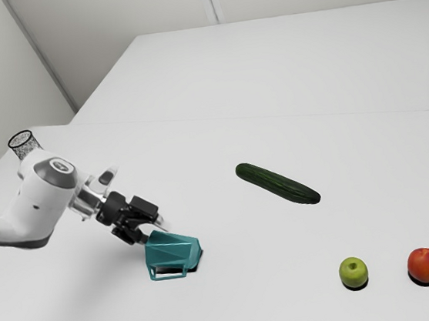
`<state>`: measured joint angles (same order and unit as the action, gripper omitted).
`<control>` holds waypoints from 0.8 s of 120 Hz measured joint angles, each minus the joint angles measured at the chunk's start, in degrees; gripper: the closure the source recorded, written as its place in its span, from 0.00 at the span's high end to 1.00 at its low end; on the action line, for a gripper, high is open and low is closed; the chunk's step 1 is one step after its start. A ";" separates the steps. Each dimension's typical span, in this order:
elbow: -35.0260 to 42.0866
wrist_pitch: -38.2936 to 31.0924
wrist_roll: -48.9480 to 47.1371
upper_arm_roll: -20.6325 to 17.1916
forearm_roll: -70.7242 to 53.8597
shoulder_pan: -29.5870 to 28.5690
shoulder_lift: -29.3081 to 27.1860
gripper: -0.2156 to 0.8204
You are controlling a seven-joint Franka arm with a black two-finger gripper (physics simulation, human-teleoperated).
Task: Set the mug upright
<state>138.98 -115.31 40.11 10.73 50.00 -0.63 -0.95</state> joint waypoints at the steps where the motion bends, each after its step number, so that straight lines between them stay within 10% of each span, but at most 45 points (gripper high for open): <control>1: 0.07 0.08 0.21 0.00 0.15 0.00 0.00 0.79; 15: 1.34 0.91 2.92 0.00 1.87 0.10 0.01 0.77; 50: 0.96 1.71 7.63 -0.10 3.07 0.23 -0.55 0.19; 96: 0.60 2.06 10.22 -2.29 2.89 0.36 -5.73 0.06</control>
<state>139.58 -113.25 50.32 8.44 52.89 -0.28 -6.68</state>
